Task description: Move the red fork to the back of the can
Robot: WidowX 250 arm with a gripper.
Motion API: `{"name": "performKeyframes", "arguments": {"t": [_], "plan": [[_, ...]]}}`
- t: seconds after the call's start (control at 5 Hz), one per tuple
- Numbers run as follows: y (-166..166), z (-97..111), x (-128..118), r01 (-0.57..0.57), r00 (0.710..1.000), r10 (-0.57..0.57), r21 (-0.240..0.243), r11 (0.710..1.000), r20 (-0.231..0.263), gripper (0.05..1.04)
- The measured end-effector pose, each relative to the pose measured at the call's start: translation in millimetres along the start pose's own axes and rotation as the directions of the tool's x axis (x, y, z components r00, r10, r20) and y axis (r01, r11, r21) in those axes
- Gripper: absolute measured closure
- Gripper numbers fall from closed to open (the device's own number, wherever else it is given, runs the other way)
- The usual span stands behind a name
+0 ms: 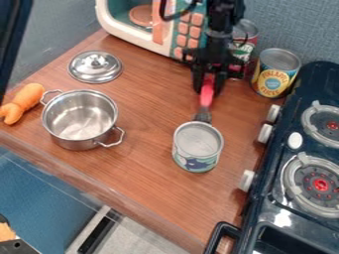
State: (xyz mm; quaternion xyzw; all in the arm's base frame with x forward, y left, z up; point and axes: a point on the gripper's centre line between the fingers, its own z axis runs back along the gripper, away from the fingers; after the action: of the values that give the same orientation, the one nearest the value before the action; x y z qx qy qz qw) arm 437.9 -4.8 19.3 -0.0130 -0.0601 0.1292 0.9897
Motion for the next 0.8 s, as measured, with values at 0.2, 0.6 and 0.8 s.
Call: {"name": "performKeyframes", "arguments": {"t": [0.2, 0.6, 0.8], "plan": [[2, -2, 0, -0.007, 1.000, 0.007, 0.016, 1.000, 0.008, 0.580], [2, -5, -6, -0.022, 0.999, 0.023, 0.041, 0.999, -0.022, 0.081], [0, 1, -13, -0.024, 0.999, 0.025, 0.018, 1.000, -0.036, 0.084]]}}
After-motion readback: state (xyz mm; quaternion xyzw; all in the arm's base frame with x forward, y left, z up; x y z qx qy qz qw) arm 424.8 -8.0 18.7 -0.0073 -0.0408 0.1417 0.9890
